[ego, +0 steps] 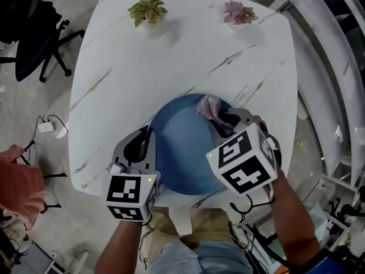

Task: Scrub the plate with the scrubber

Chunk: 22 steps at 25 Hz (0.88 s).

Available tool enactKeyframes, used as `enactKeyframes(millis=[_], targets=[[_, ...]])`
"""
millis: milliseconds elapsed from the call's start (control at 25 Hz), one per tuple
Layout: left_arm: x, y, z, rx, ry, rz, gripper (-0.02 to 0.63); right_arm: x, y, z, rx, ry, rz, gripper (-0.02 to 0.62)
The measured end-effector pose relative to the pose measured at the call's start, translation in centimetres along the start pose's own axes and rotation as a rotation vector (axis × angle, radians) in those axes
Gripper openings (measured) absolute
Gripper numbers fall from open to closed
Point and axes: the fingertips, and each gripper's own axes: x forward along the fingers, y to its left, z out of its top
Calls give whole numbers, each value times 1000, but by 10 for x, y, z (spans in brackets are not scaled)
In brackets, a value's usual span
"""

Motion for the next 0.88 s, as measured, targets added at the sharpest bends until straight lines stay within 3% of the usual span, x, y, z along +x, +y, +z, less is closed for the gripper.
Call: enactKeyframes(millis=[240,400,560,880], targets=[[5,-2,-3,-69,68,-104,20,14,7,8,-262,247,10,81],[8,-4,-3,-72,90,-131,20,22,18,20,-570,321,-70,78],[8,-3,-5,-87,108,-148,20,29,39,33,-831,325,-118,77],[14,1,-1,-109,126,-174,15,31,78,43,-968,242,-125,72]])
